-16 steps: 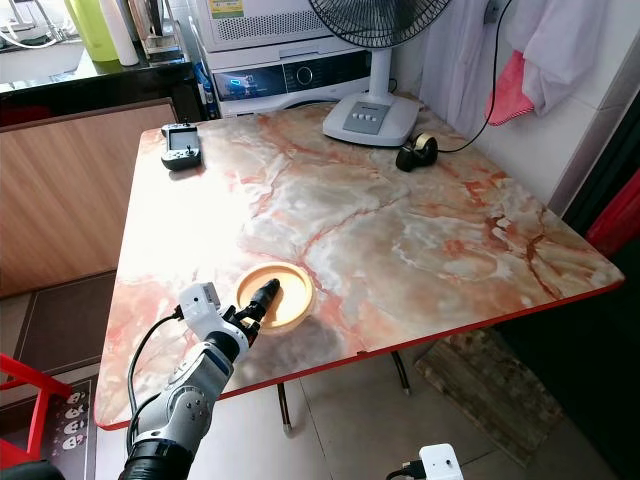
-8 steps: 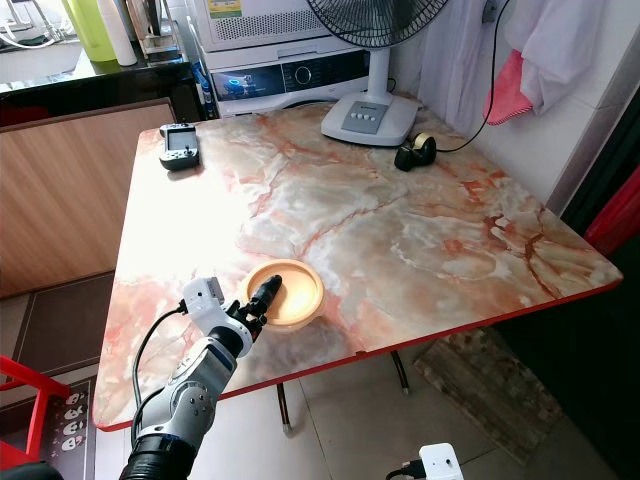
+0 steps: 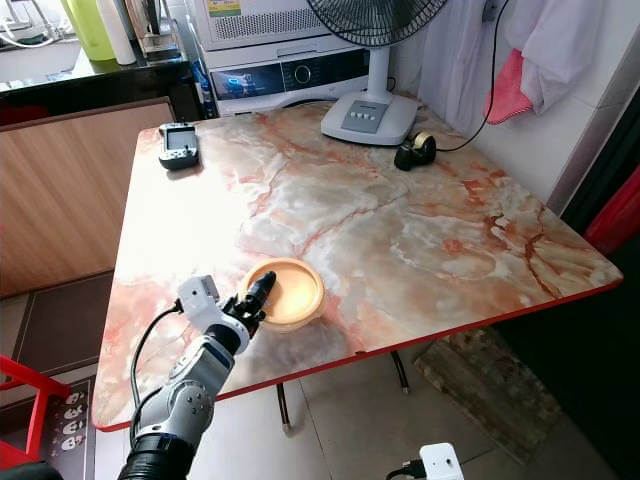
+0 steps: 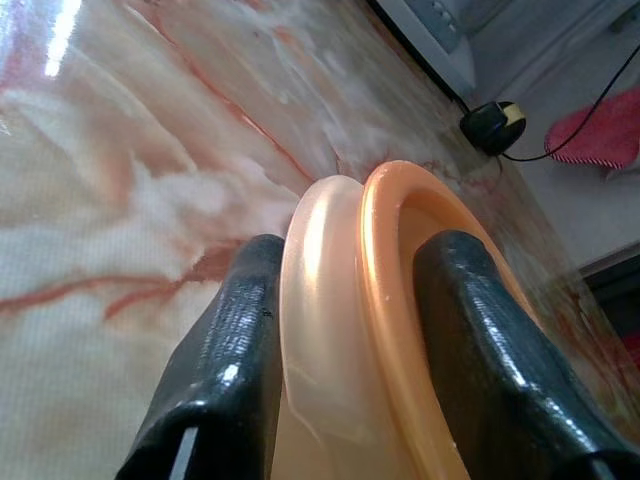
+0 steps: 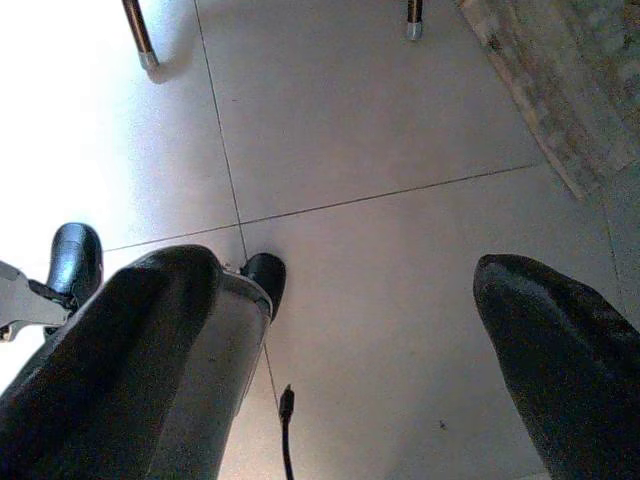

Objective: Restocking fridge

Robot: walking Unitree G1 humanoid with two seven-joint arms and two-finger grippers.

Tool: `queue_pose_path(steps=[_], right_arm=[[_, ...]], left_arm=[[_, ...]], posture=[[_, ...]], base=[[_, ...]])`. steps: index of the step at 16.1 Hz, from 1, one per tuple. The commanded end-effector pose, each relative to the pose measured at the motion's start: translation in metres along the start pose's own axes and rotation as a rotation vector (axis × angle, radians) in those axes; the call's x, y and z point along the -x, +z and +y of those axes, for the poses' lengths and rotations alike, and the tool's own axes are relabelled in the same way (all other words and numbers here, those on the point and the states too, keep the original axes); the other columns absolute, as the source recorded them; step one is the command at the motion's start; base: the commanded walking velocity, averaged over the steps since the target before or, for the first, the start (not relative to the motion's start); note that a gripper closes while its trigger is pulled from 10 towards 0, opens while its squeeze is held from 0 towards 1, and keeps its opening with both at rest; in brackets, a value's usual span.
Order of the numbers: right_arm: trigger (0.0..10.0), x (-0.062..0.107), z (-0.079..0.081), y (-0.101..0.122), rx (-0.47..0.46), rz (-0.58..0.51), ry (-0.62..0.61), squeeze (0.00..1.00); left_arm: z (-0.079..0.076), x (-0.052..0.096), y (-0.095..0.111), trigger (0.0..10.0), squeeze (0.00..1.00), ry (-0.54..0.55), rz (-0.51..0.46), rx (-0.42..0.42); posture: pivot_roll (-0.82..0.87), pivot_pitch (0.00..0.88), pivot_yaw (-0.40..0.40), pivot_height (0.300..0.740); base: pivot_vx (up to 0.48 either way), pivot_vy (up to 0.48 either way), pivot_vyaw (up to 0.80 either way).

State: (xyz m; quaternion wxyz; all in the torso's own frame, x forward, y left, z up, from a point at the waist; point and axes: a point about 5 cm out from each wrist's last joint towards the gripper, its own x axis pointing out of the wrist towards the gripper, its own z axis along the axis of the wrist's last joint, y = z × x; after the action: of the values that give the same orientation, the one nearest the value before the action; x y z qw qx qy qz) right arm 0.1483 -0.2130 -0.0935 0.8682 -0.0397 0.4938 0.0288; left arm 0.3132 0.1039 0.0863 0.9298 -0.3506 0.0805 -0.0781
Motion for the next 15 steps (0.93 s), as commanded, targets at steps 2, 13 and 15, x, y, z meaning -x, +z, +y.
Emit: queue_pose_path(steps=[2,13,15], right_arm=[[10.0,0.0,-0.001,0.001,0.011,-0.002,-0.001,0.0],[10.0,0.001,-0.002,-0.001,0.013,0.003,-0.002,0.0],[10.0,0.001,-0.002,-0.002,0.014,0.004,-0.001,0.0]], left_arm=[[-0.002,0.0,0.006,0.0,0.0,-0.002,-0.038,0.013],[-0.006,0.008,0.04,0.0,0.0,-0.014,-0.214,-0.074],[-0.002,0.014,0.051,9.3,0.0,0.013,-0.268,-0.1]], posture=[[-0.01,0.0,0.004,0.74],[-0.01,0.0,-0.001,0.74],[-0.01,0.0,-0.001,0.74]], base=[[0.0,0.0,0.0],[0.0,0.0,0.0],[0.0,0.0,0.0]])
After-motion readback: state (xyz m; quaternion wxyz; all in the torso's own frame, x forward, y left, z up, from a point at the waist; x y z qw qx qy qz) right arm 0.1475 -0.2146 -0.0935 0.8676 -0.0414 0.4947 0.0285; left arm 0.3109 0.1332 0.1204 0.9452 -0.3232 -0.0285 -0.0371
